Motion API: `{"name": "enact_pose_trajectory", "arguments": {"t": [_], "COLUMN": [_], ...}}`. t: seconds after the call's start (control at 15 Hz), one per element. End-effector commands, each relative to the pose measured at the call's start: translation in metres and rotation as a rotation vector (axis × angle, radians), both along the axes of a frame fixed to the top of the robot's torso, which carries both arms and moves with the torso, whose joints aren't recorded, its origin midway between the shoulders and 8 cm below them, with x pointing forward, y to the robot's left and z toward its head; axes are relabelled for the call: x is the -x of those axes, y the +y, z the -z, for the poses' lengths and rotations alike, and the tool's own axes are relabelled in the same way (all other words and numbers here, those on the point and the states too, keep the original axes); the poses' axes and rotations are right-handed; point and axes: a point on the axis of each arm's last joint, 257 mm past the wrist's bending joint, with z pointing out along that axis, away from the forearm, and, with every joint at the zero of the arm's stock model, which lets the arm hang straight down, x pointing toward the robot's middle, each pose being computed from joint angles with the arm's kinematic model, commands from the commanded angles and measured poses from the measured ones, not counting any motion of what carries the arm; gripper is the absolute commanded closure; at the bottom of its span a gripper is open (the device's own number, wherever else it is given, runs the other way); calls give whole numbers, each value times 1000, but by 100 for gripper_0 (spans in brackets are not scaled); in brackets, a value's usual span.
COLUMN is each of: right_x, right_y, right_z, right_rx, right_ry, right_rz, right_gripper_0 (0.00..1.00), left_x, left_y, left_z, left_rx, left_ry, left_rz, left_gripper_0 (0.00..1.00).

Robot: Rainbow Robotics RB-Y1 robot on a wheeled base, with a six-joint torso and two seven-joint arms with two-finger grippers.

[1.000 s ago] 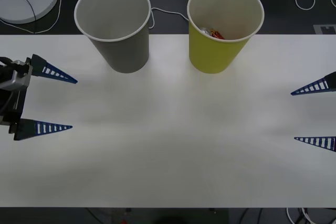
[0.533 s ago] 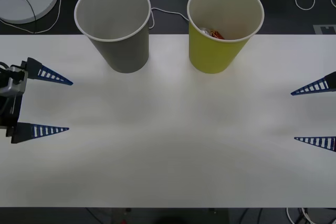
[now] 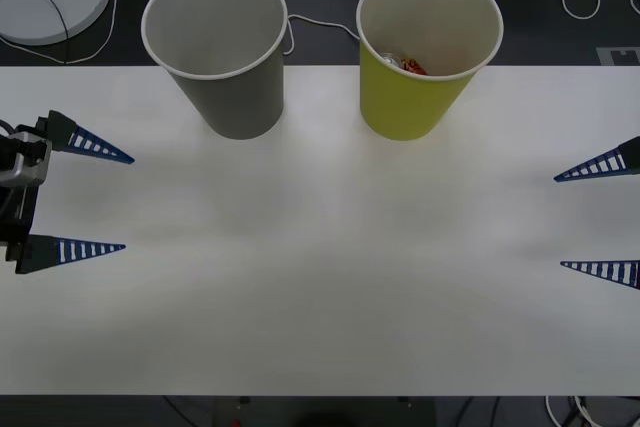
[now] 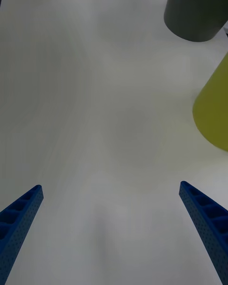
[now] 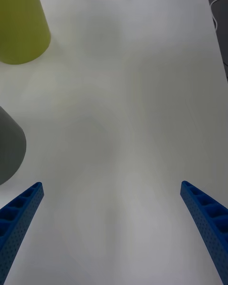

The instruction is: Put the can into the green bin and the plastic bottle into the gray bin

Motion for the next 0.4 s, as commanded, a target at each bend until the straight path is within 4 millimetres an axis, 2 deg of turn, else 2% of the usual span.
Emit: {"name": "enact_pose_trajectory", "arguments": {"t": [0.07, 0.4], "right_x": [0, 0], "right_y": [0, 0], "right_z": [0, 0], "right_rx": [0, 0], "right_ry": [0, 0], "right_rz": [0, 0], "right_gripper_0": [0, 0], "left_x": [3, 3], "left_y": [1, 1], "left_z": [1, 1], "left_rx": [-8, -8], "left_ry": [4, 4], "left_rz": [12, 12], "left_gripper_0": [0, 0]}}
